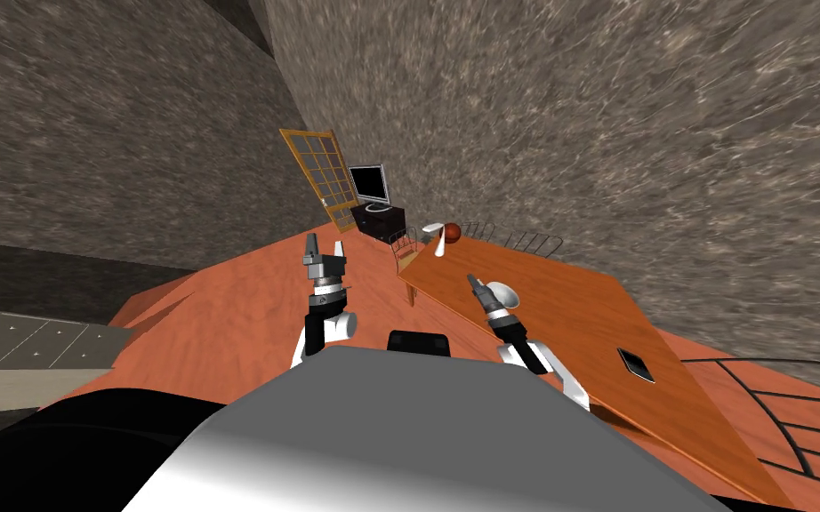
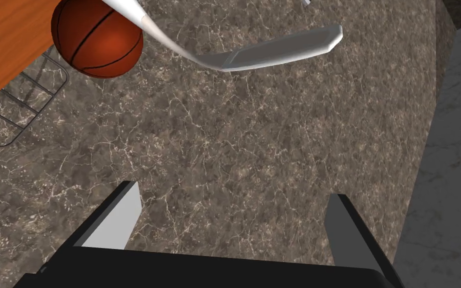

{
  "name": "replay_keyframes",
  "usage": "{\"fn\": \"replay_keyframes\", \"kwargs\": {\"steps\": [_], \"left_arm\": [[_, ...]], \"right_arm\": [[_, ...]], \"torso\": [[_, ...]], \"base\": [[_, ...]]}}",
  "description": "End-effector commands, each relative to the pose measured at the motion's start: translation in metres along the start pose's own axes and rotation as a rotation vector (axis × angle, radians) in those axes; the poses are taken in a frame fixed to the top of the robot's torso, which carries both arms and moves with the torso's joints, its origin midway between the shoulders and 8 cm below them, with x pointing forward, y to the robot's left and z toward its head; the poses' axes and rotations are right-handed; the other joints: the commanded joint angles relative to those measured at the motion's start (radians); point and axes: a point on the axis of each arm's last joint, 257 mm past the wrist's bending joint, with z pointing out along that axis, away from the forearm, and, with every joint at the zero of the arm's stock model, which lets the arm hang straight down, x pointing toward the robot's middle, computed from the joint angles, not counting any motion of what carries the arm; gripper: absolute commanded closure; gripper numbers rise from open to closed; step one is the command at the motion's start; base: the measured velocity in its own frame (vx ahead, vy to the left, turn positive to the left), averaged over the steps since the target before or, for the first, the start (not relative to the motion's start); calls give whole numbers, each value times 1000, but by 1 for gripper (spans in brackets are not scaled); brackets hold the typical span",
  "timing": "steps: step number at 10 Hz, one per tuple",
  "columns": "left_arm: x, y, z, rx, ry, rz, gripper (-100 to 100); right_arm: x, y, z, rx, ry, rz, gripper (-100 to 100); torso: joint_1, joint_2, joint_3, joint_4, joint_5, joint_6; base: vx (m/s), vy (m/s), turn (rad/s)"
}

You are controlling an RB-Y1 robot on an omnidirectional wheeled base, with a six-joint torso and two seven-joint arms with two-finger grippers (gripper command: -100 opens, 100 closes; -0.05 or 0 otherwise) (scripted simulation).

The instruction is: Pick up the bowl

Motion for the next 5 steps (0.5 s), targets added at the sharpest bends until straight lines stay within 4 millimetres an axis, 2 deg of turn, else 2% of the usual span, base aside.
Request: {"fn": "replay_keyframes", "kwargs": {"steps": [1, 2, 4, 5], "left_arm": [[0, 0, 0, 0, 0, 0, 0], [0, 0, 0, 0, 0, 0, 0], [0, 0, 0, 0, 0, 0, 0], [0, 0, 0, 0, 0, 0, 0]], "right_arm": [[15, -24, -10, 39, 69, -62, -100], [15, -25, -11, 40, 72, -65, -100], [36, -59, -27, 86, 177, -166, -100], [37, -66, -30, 97, 186, -171, -100]], "torso": [[0, 0, 0, 0, 0, 0], [0, 0, 0, 0, 0, 0], [-1, 2, 1, 0, 0, 0], [0, 2, 1, 0, 0, 0]], "base": [[51, 79, 96], [28, 54, 50], [26, 66, 164], [29, 57, 44]]}}
